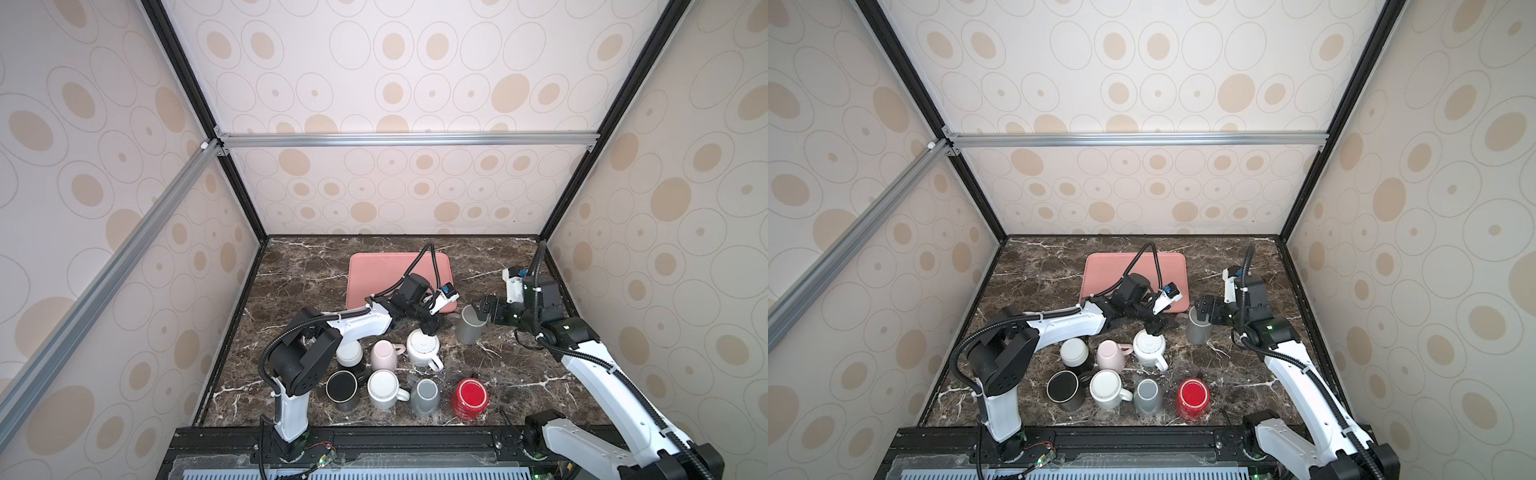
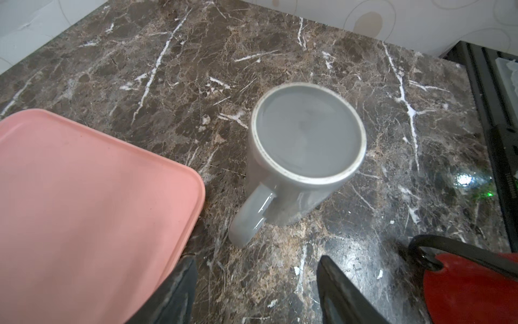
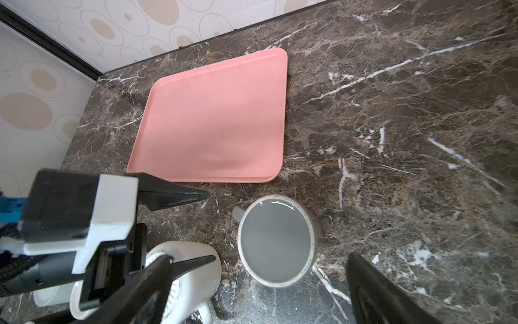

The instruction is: Turn the mug right side up

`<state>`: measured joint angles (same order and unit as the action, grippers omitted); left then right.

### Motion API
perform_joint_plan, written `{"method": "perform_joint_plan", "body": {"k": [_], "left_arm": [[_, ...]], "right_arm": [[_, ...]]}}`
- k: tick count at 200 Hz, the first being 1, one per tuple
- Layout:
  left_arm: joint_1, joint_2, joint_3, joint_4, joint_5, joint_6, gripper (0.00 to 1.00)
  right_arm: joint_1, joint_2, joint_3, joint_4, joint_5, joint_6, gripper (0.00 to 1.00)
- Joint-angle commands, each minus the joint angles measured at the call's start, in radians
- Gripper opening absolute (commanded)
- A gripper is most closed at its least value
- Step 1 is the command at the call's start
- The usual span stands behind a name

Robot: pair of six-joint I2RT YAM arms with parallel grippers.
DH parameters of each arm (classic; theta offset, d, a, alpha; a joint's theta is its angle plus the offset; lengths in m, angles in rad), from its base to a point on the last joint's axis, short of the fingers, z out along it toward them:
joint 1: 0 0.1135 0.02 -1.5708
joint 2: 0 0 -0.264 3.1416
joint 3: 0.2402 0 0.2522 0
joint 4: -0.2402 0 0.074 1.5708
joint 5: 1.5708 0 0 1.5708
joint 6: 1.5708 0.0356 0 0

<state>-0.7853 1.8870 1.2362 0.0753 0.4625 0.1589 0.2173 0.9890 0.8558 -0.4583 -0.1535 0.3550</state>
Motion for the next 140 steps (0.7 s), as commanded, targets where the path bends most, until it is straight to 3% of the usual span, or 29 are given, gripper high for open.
{"method": "perform_joint_plan", "body": {"k": [1, 59, 93, 140], "left_arm": [[0.001, 0.020, 0.063, 0.016, 0.024, 0.062, 0.66], [-0.028, 0.116, 0.147, -0.043, 0.016, 0.101, 0.61], [-0.041, 0.146, 0.195, -0.093, 0.089, 0.109, 0.60], [-0.085, 0.166, 0.220, -0.173, 0.084, 0.119, 0.46]], "right_arm": [[-0.027, -0.037, -0.003, -0.036, 0.021, 0.019, 0.98], [-0.064, -0.083, 0.000, -0.078, 0.030, 0.016, 0.98], [-0.074, -0.091, 0.001, -0.083, 0.036, 0.016, 0.98], [-0.078, -0.076, -0.001, -0.074, 0.034, 0.027, 0.98]]}}
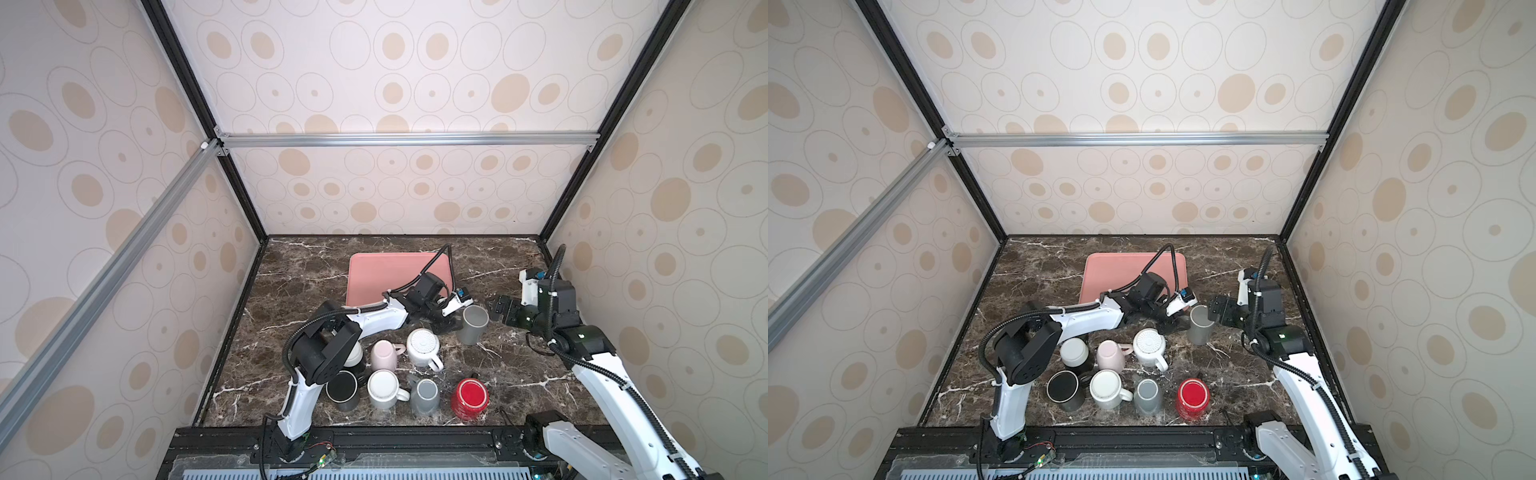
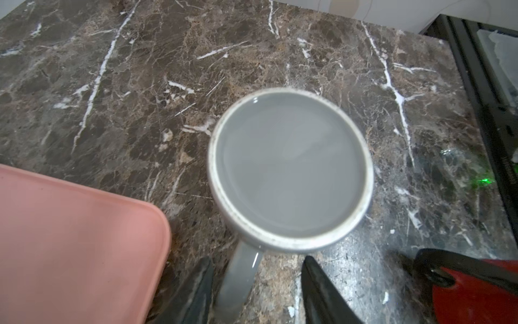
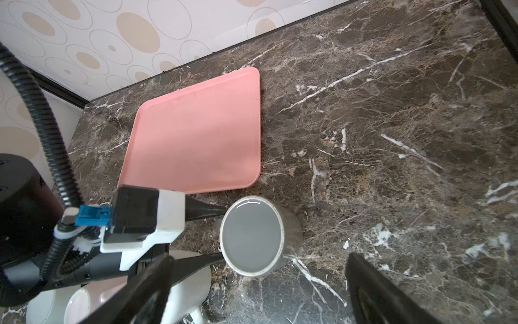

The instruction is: Turn the mug right side up

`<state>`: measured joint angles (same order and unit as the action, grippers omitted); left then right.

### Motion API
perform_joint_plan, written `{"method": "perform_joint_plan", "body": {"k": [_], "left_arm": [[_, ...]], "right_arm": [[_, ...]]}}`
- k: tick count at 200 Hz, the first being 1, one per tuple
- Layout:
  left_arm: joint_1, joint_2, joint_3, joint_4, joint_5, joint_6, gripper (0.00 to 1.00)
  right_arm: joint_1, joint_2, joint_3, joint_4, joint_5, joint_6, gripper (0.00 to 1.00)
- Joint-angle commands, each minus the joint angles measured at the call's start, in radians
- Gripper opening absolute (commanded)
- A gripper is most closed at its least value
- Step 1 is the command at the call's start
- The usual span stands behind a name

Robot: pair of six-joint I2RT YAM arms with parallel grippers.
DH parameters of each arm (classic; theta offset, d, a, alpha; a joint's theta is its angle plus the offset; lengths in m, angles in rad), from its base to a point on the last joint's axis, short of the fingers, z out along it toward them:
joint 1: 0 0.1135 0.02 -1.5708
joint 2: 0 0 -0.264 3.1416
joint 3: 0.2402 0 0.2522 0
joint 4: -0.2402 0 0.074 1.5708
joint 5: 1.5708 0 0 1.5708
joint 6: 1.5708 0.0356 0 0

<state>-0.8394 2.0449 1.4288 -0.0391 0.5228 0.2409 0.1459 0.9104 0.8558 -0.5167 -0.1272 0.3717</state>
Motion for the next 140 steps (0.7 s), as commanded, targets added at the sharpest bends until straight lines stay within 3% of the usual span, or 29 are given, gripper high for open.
{"method": "perform_joint_plan", "body": {"k": [1, 29, 61, 140], "left_arm": [[-0.032, 0.007, 0.027, -0.059, 0.024, 0.037, 0.46], [-0.060, -0.012, 0.004, -0.049, -0.031, 0.031, 0.41], [-0.064, -0.033, -0.031, 0.012, -0.149, 0.023, 0.49], [-0.092, 0.002, 0.011, 0.021, -0.238, 0.076, 0.40]], "right_arm": [[-0.006, 0.003, -0.001, -0.015, 0.007, 0.010, 0.98], [-0.009, 0.011, -0.006, -0.005, 0.003, 0.017, 0.98], [-0.012, 0.016, -0.014, 0.011, -0.011, 0.027, 0.98], [-0.016, 0.014, -0.008, 0.008, -0.017, 0.032, 0.98]]}}
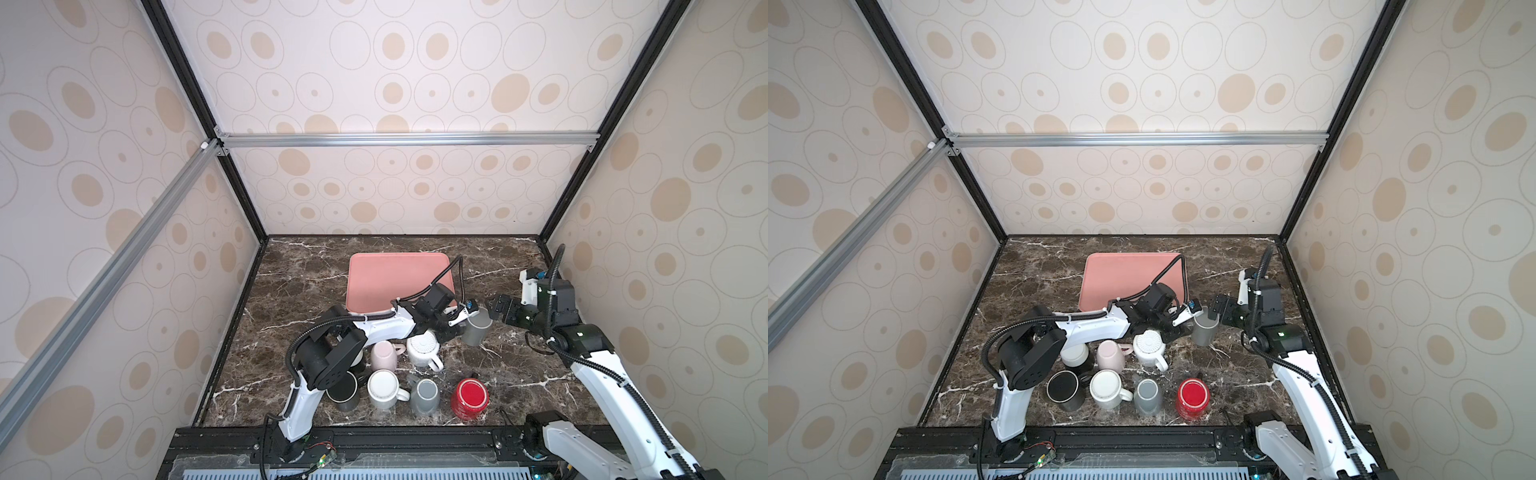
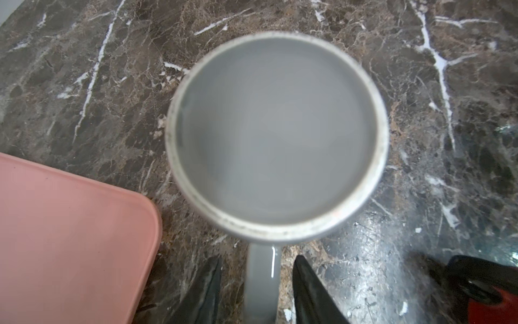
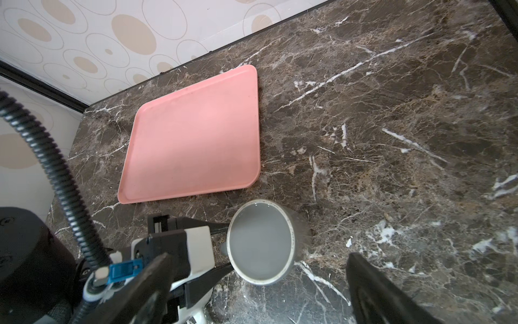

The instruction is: Turn the mug right side up

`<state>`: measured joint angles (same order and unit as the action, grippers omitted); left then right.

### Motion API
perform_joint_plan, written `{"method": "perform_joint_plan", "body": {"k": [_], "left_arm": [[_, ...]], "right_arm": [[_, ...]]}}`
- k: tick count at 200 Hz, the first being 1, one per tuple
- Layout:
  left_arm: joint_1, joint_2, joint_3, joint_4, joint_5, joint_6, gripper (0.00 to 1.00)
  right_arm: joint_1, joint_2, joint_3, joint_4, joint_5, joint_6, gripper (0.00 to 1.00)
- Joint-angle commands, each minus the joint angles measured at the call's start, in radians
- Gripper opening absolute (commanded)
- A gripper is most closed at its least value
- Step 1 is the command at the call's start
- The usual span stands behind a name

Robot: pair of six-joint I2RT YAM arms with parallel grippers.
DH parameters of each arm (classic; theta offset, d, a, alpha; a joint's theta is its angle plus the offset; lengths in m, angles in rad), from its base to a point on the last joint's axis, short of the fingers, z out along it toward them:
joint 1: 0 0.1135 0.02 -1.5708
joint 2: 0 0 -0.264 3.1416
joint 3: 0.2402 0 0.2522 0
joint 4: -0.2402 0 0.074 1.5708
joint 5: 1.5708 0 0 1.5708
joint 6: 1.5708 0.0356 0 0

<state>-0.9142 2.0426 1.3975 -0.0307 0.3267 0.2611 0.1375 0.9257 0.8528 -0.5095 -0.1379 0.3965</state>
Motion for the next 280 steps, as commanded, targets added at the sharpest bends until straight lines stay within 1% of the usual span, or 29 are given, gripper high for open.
{"method": "perform_joint_plan", "body": {"k": [1, 35, 74, 108, 140, 174, 192, 257, 280], "left_arm": [[-0.017, 0.004, 0.043, 0.014, -0.043, 0.057, 0.40], [-0.031, 0.011, 0.061, 0.024, -0.069, 0.078, 0.34], [-0.041, 0.014, 0.069, 0.026, -0.063, 0.085, 0.34], [-0.045, 0.043, 0.086, -0.002, -0.069, 0.098, 0.32], [-0.048, 0.044, 0.087, 0.018, -0.069, 0.098, 0.32], [-0.048, 0.044, 0.098, 0.026, -0.075, 0.101, 0.24], [-0.049, 0.043, 0.094, 0.034, -0.080, 0.098, 0.23], [-0.063, 0.025, 0.071, 0.093, -0.106, 0.103, 0.10], [-0.070, 0.025, 0.067, 0.105, -0.123, 0.111, 0.01]], "right_arm": [[-0.006, -0.001, -0.005, 0.000, -0.006, 0.008, 0.98], [-0.009, 0.006, -0.003, 0.000, -0.012, 0.010, 0.98], [-0.011, 0.011, -0.002, 0.000, -0.012, 0.010, 0.99], [-0.013, 0.012, -0.005, 0.004, -0.019, 0.015, 0.99], [-0.013, 0.011, -0.007, 0.003, -0.014, 0.018, 0.99], [-0.013, 0.007, -0.006, 0.000, -0.014, 0.021, 0.99], [-0.013, 0.001, -0.010, 0.001, -0.015, 0.027, 0.99], [-0.013, -0.020, -0.027, 0.015, -0.014, 0.049, 0.99], [-0.013, -0.035, -0.037, 0.027, -0.009, 0.062, 0.98]]}}
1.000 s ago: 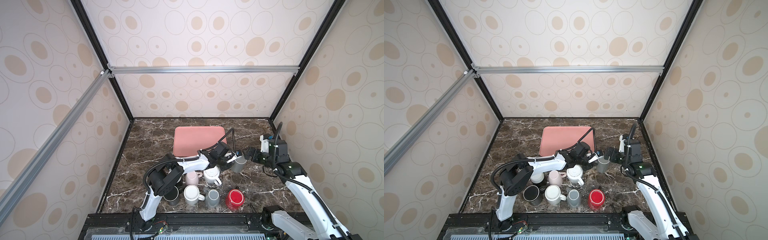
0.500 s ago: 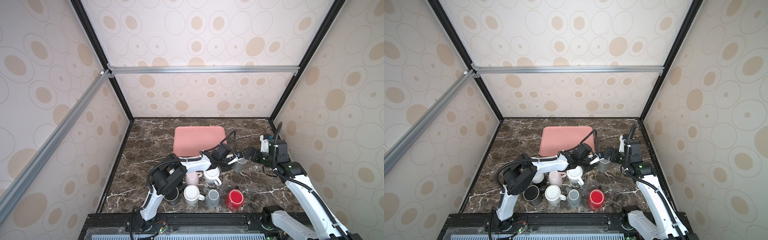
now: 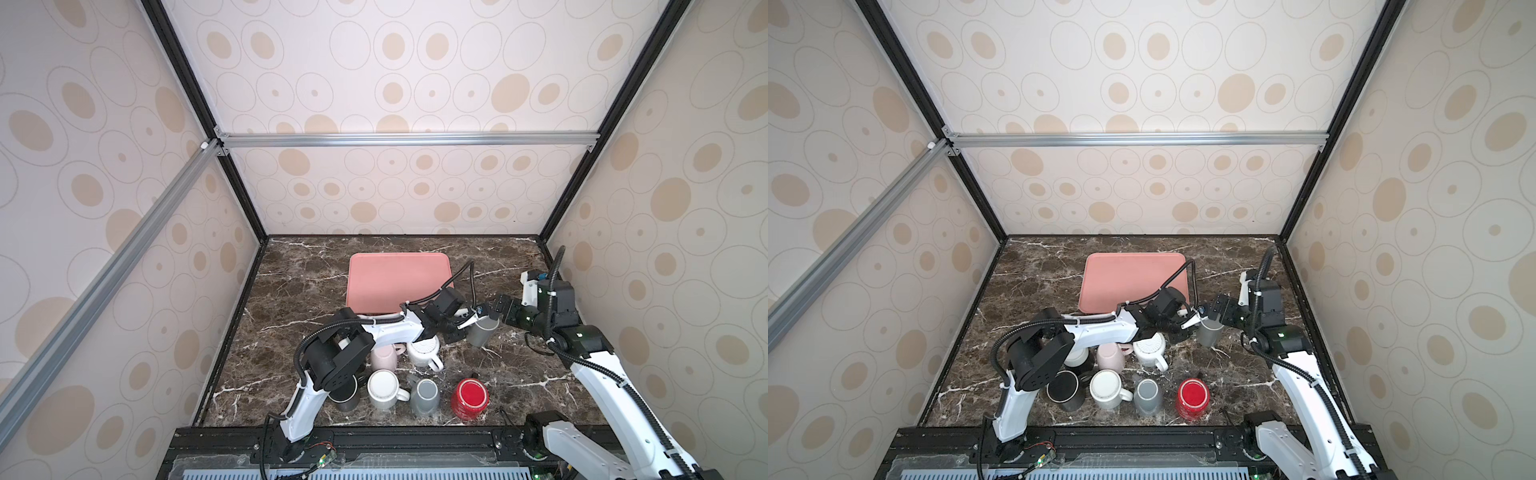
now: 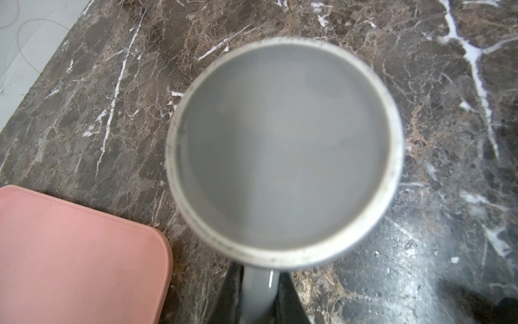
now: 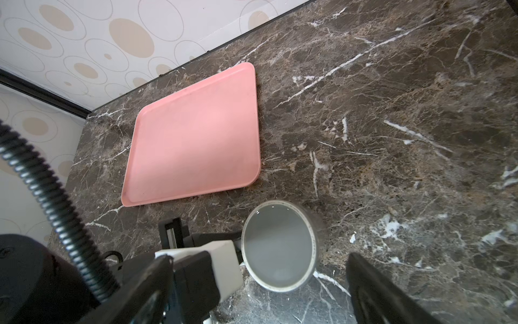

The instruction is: Turn the mug right side up

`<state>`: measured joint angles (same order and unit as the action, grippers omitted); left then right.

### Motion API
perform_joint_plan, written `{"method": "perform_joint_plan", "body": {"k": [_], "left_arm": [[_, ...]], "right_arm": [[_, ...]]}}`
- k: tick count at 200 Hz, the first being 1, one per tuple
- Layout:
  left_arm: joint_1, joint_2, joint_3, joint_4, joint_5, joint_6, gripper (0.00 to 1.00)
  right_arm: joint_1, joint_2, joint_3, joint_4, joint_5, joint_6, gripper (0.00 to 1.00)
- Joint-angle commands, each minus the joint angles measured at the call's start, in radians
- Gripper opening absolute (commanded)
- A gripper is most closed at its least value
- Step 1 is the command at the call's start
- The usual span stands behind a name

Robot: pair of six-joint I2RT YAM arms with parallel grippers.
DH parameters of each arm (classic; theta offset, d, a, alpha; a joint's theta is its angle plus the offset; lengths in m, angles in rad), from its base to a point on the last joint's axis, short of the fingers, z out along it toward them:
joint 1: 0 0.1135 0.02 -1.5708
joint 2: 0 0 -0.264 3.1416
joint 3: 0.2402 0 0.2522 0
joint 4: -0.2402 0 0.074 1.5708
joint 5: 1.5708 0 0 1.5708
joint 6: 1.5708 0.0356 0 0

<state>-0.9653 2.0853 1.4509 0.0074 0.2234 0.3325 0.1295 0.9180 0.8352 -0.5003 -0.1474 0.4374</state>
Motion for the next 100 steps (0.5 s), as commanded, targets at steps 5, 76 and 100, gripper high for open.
{"method": "perform_joint_plan", "body": {"k": [5, 76, 100], "left_arm": [[-0.019, -0.018, 0.011, 0.073, -0.026, 0.040, 0.00], [-0.014, -0.134, -0.130, 0.316, -0.077, -0.031, 0.00], [0.002, -0.185, -0.179, 0.393, -0.075, -0.083, 0.00]], "right_arm": [[-0.005, -0.030, -0.021, 0.019, 0.002, 0.024, 0.98], [-0.004, -0.133, -0.078, 0.149, -0.035, 0.046, 0.99], [-0.005, -0.215, -0.128, 0.244, -0.047, 0.064, 0.99]]}}
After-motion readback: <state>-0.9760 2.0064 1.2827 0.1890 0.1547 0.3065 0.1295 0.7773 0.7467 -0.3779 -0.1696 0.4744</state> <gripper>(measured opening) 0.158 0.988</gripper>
